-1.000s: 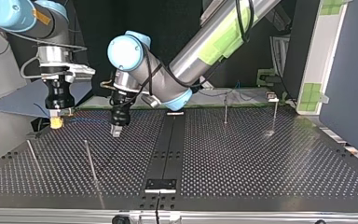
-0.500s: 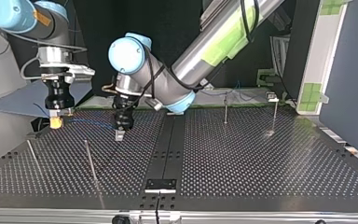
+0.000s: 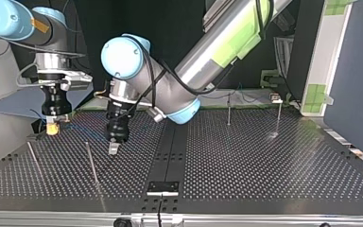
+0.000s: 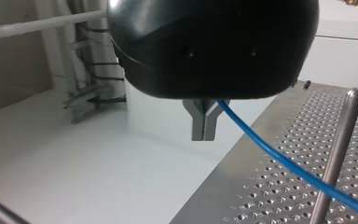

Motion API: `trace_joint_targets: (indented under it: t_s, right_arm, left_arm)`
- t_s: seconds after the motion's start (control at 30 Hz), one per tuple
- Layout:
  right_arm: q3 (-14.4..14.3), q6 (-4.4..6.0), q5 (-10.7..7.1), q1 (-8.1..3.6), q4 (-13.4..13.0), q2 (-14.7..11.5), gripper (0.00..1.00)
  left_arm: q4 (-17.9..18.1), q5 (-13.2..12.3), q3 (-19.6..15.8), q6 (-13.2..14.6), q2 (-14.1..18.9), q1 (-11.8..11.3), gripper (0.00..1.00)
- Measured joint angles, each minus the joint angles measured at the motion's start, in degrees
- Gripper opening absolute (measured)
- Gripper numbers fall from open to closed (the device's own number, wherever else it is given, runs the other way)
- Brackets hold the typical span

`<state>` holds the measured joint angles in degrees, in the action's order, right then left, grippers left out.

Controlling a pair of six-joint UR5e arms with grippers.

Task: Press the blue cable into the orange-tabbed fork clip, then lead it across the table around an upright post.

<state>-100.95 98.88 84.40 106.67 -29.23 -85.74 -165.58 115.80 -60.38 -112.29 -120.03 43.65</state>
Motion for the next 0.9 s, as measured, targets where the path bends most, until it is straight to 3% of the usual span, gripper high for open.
trace_joint_targets:
  t_s: [0.23, 0.57, 0.73, 0.9]
  right_arm:
    - [1.40, 0.53, -0.09, -0.83, 0.40, 1.92, 0.00]
    - [4.02, 1.28, 0.08, -1.51, 2.36, 2.25, 0.00]
    - [6.72, 2.14, 0.17, -2.13, 3.63, 2.77, 0.00]
    - [9.70, 2.28, 0.21, -2.55, 5.14, 4.16, 0.00]
  left_arm:
    - [-2.74, -2.79, 1.28, 1.49, -0.02, -0.50, 0.00]
    - [-4.33, -7.28, 3.89, 1.42, -0.21, -1.77, 0.00]
    - [-4.78, -8.88, 5.28, 1.18, -0.77, -2.45, 0.00]
    - [-6.88, -9.99, 7.81, 0.95, -2.53, -3.07, 0.00]
